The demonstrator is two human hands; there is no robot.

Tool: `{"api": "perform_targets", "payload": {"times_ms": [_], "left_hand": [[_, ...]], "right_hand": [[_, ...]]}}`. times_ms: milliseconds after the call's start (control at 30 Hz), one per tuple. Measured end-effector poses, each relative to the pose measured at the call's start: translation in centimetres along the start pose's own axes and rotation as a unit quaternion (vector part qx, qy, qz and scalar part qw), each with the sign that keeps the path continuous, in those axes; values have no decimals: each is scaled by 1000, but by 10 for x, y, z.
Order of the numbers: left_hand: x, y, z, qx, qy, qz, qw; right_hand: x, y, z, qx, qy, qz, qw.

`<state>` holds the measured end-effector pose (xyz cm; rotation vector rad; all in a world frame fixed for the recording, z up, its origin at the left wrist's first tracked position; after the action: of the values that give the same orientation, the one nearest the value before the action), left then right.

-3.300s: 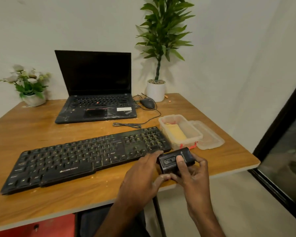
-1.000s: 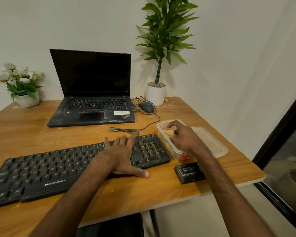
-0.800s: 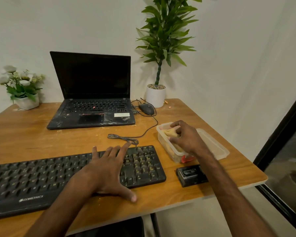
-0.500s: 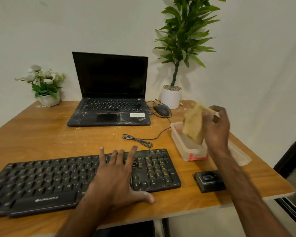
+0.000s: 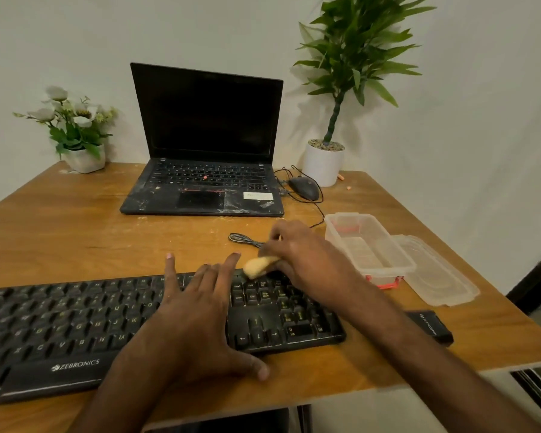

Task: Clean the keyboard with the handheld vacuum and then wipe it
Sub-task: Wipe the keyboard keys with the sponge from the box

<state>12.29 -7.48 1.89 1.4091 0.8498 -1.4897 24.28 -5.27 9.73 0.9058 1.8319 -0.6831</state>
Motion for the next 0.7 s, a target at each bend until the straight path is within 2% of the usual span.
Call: {"api": "perform_targets", "payload": {"times_ms": [33, 100, 200, 267, 433, 500, 600, 700], "left_hand": [[-1, -1, -1, 2, 4, -4, 1000], [-1, -1, -3, 6, 11, -13, 1000], [-3, 3, -3, 17, 11, -11, 1000], [-6, 5, -4, 23, 17, -12, 1000], [-8, 4, -2, 11, 25, -7, 1000], [-8, 3, -2, 10, 22, -9, 1000], [-9, 5, -1, 16, 24, -11, 1000], [-10, 8, -1, 27, 24, -10, 999]], "right_hand": [[14, 0, 3, -10, -47, 18, 999], [17, 11, 7, 13, -81, 30, 996], [12, 26, 10, 55, -80, 35, 995], [15, 17, 6, 76, -69, -13, 995], [34, -27, -20, 34, -66, -111, 991], [33, -21, -21, 34, -111, -89, 989], [21, 16, -7, 88, -188, -10, 978], [17, 20, -6, 104, -191, 0, 976]]}}
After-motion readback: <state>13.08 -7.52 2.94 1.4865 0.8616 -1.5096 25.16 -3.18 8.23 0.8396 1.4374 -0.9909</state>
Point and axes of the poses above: each hand's wrist, its own z-axis away from the middle knuckle, its own x-axis out of the palm, y = z × x, the point moved 9 cm from there along -z, towards the middle knuckle, and after that the axes turned 3 degrees about y, right-handed, at the moved point
